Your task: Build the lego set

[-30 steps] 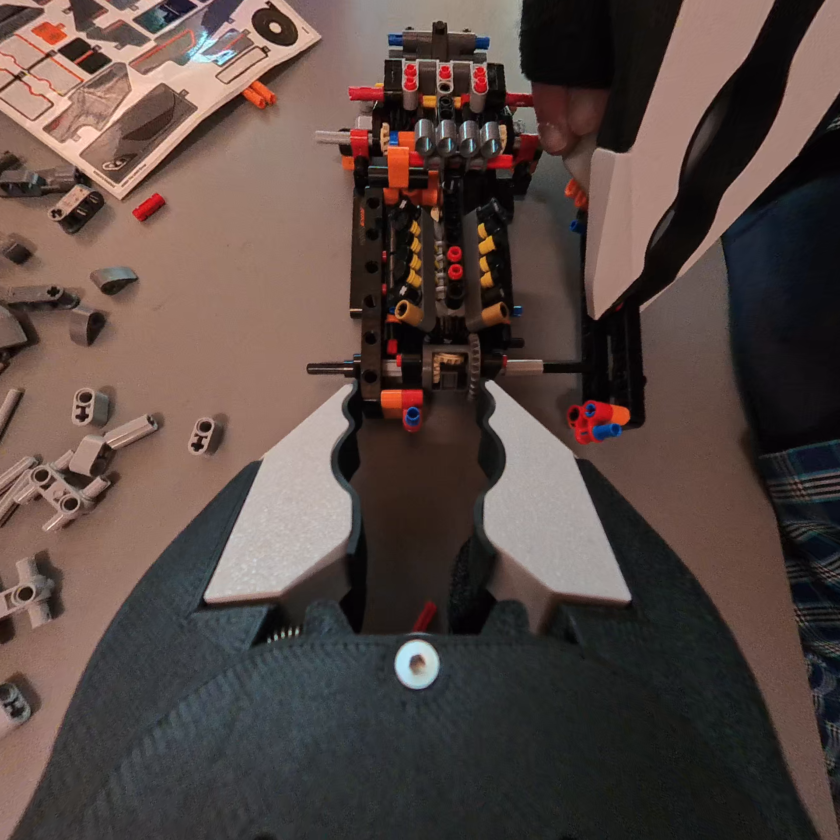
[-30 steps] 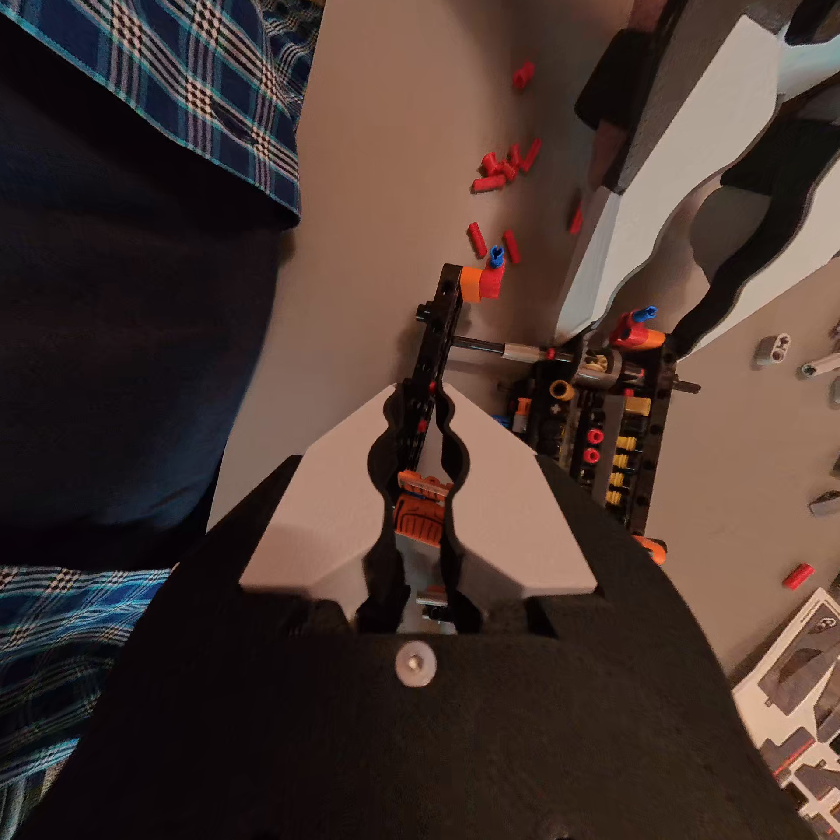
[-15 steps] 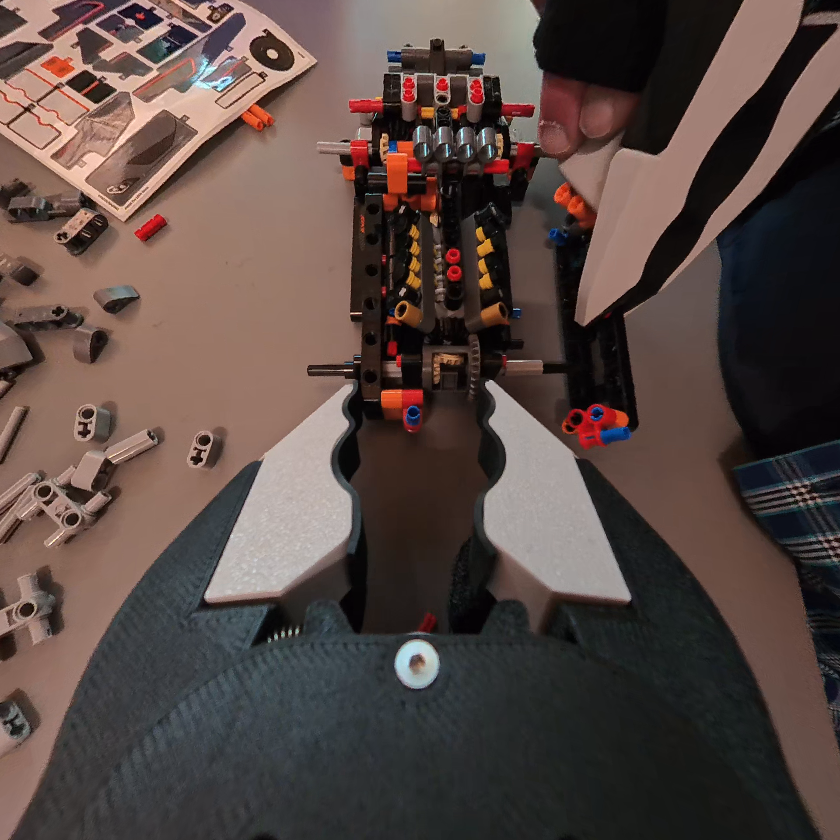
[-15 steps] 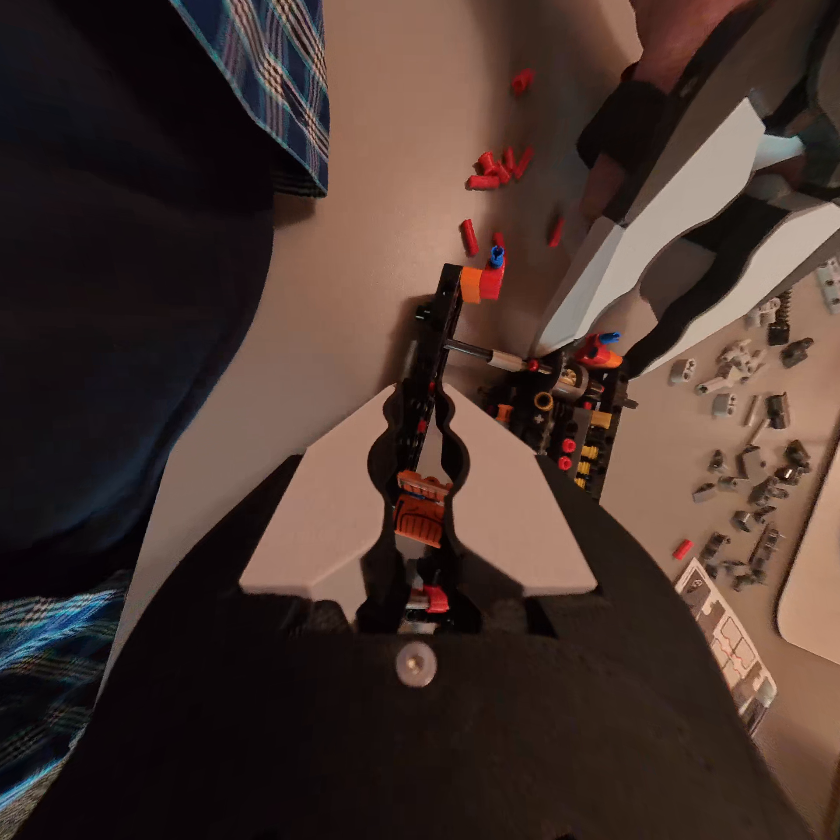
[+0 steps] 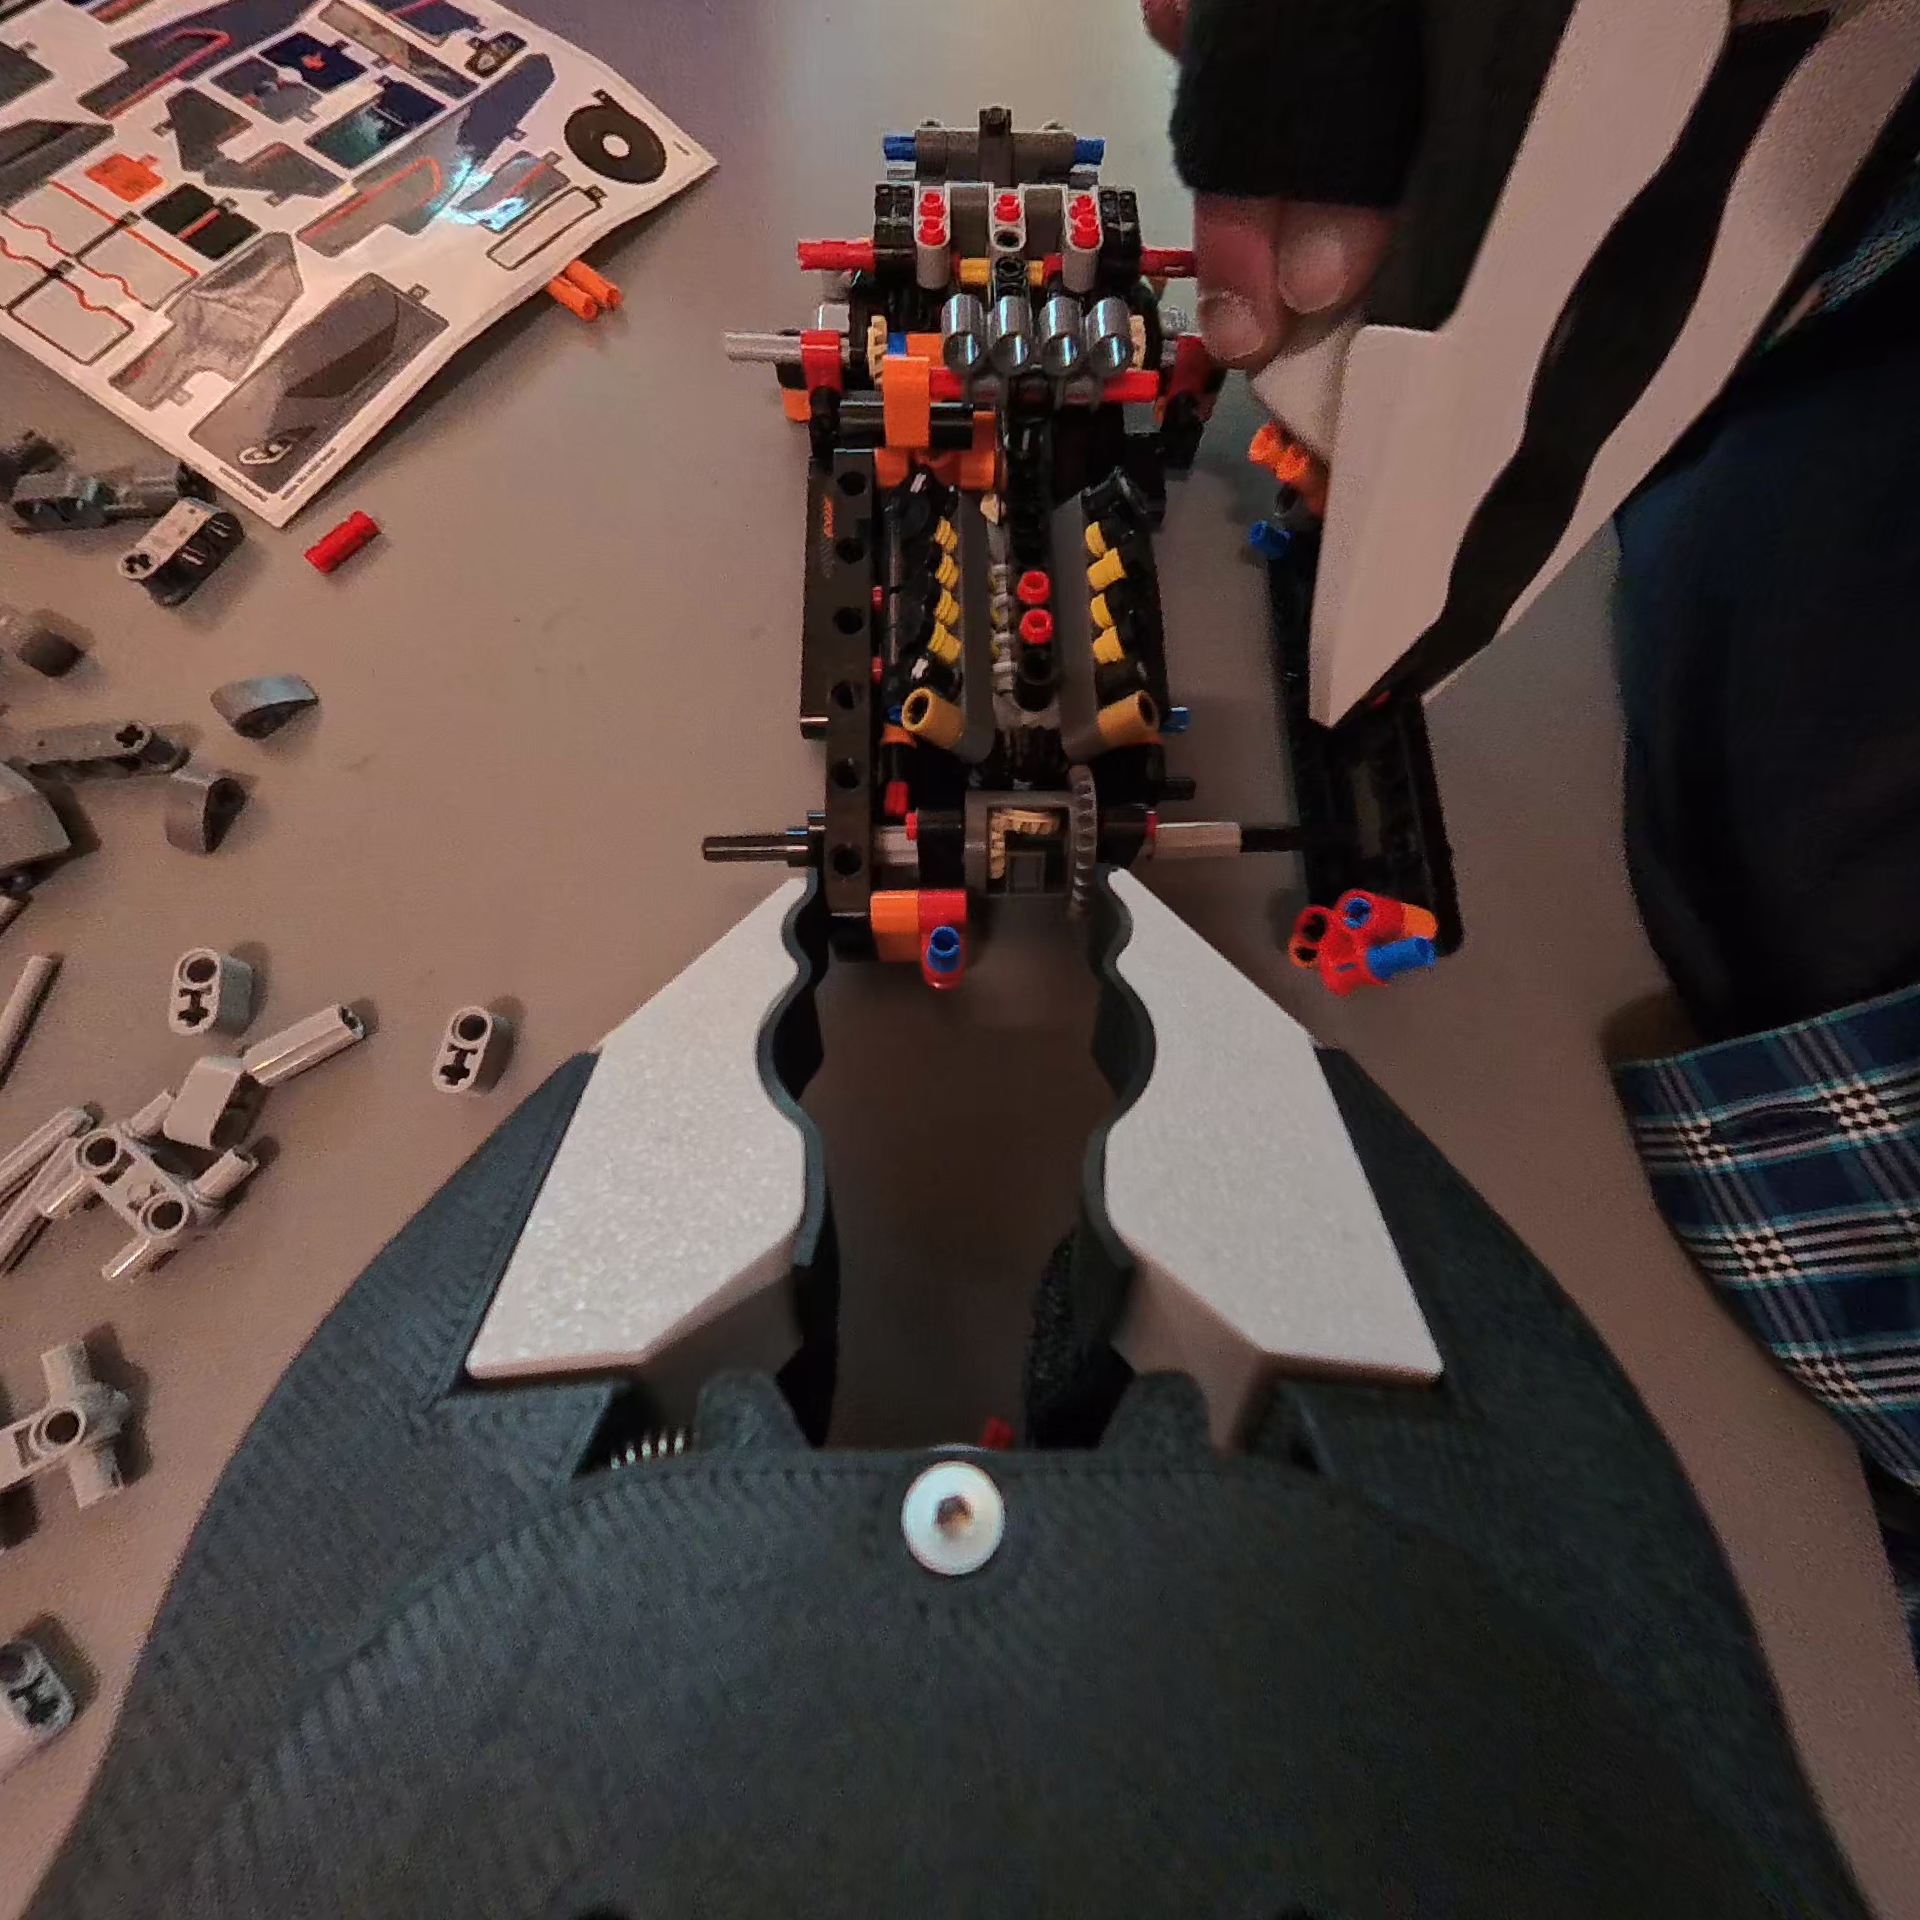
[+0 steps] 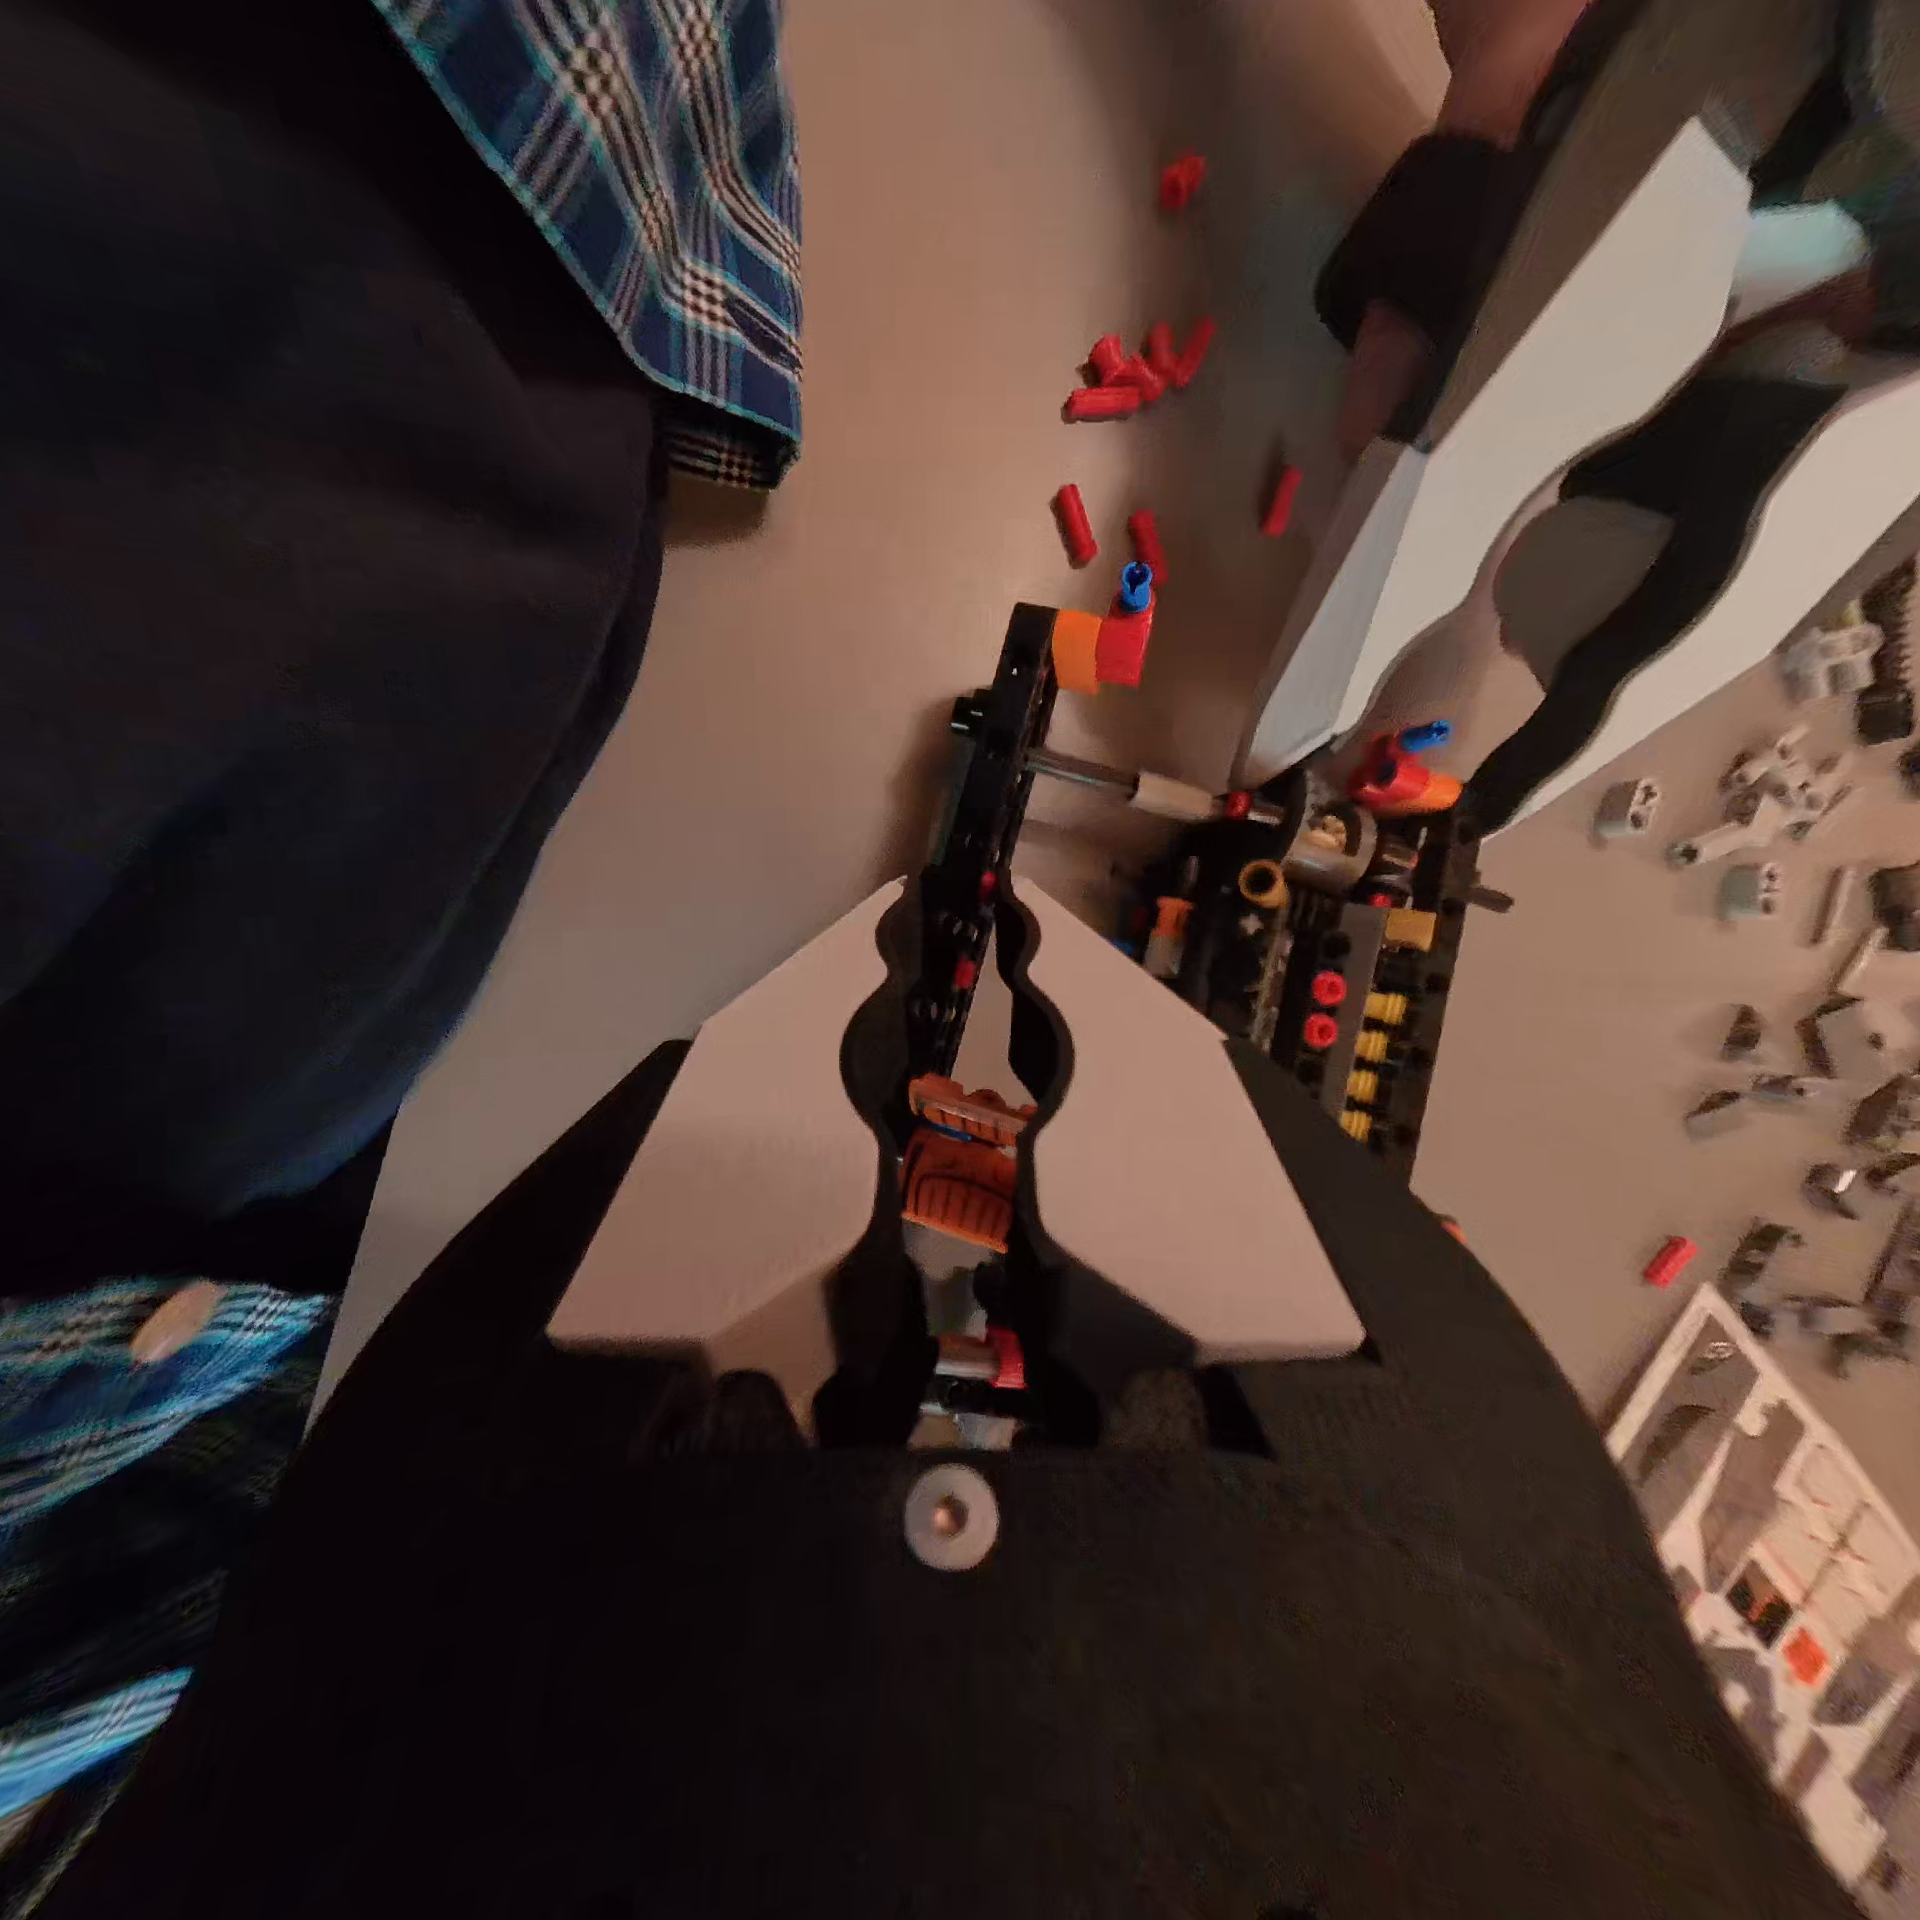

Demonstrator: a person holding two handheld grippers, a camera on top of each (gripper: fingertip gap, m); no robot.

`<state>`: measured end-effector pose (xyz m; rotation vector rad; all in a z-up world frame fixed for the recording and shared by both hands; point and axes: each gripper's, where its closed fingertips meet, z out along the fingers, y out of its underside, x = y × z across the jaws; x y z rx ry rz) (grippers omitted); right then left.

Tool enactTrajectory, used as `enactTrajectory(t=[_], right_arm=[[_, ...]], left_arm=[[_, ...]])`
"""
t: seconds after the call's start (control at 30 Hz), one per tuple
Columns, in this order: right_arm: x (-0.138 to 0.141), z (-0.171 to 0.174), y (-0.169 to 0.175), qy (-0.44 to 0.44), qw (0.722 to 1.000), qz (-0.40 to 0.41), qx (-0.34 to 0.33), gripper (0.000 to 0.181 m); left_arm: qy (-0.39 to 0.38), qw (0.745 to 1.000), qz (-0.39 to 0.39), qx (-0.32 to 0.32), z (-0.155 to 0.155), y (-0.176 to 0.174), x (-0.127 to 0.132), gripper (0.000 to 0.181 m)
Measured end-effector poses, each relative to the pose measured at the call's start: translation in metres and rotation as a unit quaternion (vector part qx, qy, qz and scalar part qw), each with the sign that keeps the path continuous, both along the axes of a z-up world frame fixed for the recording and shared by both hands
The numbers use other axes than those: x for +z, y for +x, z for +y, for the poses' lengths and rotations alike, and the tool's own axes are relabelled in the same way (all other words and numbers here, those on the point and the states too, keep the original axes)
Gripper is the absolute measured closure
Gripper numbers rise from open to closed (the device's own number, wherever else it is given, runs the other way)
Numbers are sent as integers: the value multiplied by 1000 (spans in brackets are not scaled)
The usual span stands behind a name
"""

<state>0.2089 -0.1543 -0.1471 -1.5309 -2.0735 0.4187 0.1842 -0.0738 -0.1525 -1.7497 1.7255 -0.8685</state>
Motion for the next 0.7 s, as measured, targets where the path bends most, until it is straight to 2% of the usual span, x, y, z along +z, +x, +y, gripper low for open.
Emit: enactTrajectory(t=[0.27,0.47,0.7], right_arm=[[1,4,4,-126,992,24,-15,170],[2,5,7,-171,985,26,-26,170],[2,4,7,-185,982,18,-30,170]], left_arm=[[-13,1000,6,-1,1,1,-2,131],[-18,1000,7,-2,1,1,-2,132],[-16,1000,7,-6,0,2,-3,132]])
